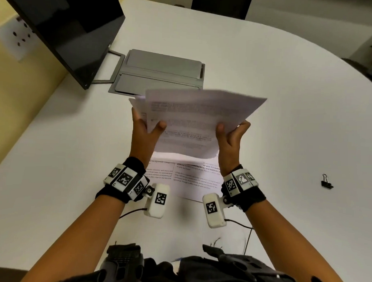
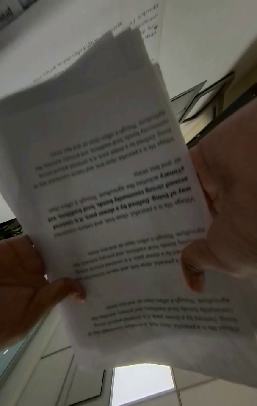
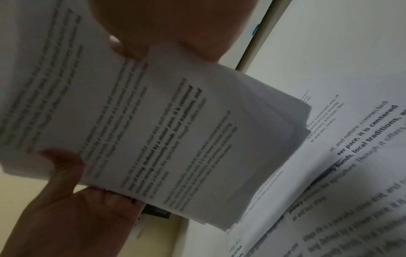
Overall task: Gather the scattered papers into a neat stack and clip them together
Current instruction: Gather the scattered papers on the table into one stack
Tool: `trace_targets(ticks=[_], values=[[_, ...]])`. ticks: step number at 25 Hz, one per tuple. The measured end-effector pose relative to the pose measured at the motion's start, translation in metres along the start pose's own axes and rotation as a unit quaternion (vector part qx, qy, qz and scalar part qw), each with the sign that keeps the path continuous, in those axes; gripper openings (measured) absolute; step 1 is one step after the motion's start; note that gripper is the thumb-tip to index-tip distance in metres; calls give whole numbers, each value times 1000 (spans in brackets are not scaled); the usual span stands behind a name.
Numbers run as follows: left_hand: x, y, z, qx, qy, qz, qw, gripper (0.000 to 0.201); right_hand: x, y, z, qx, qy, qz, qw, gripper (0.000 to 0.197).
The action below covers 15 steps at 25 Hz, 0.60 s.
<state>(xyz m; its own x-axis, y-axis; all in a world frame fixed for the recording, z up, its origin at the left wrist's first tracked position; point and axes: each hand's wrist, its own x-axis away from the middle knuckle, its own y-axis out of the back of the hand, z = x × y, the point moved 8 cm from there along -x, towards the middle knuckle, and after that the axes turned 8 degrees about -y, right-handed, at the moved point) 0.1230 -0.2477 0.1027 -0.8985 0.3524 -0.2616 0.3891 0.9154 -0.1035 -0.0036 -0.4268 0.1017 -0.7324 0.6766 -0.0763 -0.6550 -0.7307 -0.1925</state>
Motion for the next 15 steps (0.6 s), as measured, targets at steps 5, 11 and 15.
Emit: trace_targets(ticks=[5,11,15], values=[[5,1,-6,35,-55,27,998,66,13,4,-4,24,1,-1,1000,47],[6,0,-15,62,-89,17,994,53,12,-2,-1,6,-2,2,1000,31],[7,5,5,37,-43,9,998,38,7,4,-14,13,-24,1,1000,23]])
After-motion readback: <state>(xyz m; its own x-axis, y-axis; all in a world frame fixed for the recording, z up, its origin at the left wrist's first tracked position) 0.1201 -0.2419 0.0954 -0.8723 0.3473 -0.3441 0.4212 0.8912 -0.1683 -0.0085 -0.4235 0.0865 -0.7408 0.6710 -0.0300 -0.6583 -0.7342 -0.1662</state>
